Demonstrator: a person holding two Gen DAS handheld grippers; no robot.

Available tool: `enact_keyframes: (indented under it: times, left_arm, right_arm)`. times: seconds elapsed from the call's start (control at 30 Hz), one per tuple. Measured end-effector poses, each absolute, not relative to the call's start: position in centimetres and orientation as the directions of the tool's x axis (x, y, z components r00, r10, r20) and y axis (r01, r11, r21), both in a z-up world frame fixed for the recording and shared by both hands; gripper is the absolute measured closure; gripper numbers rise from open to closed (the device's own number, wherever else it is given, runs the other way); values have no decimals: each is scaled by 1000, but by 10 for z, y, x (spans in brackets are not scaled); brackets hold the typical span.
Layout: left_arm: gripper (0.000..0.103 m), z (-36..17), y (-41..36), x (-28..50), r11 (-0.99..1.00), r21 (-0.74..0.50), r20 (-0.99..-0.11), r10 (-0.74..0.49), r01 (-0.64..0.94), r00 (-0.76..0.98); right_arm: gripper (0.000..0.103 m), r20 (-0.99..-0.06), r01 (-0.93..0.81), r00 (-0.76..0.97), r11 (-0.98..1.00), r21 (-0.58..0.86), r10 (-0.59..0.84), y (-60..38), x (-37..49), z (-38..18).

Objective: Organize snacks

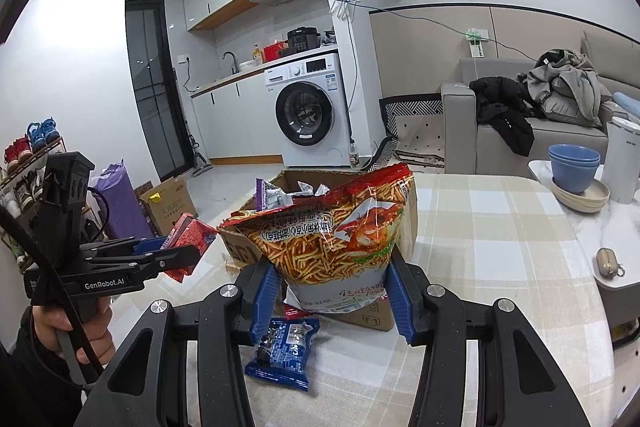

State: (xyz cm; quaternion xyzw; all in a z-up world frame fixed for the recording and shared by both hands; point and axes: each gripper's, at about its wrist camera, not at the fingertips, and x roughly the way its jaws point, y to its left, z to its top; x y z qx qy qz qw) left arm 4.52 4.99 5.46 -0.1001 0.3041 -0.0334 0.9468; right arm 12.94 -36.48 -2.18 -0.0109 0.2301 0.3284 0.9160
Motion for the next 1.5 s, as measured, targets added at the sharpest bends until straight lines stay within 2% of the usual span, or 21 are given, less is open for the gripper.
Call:
enact_keyframes:
  times: [0.27,1.0,1.5]
  left_arm:
    - [58,70,47,49,980,-200,-567,-117,1,815]
    - [58,85,42,80,982,-190,-576,-125,17,808]
    - [58,79,36,116,985,-172,-595,-126,27,794]
  right_arm:
    - [54,-408,-616,679,776,136,610,-361,135,-8]
    - [54,-426,-605,683,786,127,594,-348,168,-3]
    - [54,-457,-624,682,780,44,571,-324,185,-12]
